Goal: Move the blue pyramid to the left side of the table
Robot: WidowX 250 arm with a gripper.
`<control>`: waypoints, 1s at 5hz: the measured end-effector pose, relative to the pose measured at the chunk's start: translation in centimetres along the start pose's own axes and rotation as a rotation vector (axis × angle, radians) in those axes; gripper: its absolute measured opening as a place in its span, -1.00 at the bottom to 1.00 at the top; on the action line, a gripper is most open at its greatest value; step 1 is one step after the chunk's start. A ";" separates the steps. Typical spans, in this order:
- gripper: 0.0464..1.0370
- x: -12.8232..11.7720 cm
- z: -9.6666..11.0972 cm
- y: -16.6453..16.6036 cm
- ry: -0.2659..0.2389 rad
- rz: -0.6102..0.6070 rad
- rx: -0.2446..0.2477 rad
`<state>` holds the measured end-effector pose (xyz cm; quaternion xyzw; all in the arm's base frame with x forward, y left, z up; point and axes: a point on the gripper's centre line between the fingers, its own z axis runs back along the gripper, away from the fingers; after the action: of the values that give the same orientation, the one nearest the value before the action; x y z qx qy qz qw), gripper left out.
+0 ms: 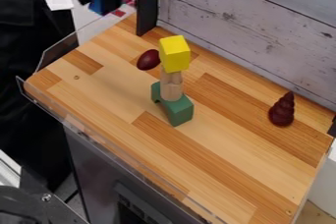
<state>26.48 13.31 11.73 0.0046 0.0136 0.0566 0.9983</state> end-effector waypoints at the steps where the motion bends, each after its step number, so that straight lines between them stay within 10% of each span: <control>1: -0.02 -0.1 -2.9 2.0 0.059 0.041 0.000; 4: -0.02 -2.8 -11.0 1.0 0.204 0.061 -0.059; 5: -0.02 -2.4 -11.4 0.9 0.161 0.081 -0.063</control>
<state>23.73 13.99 0.41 -0.0308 0.0919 0.0973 0.9905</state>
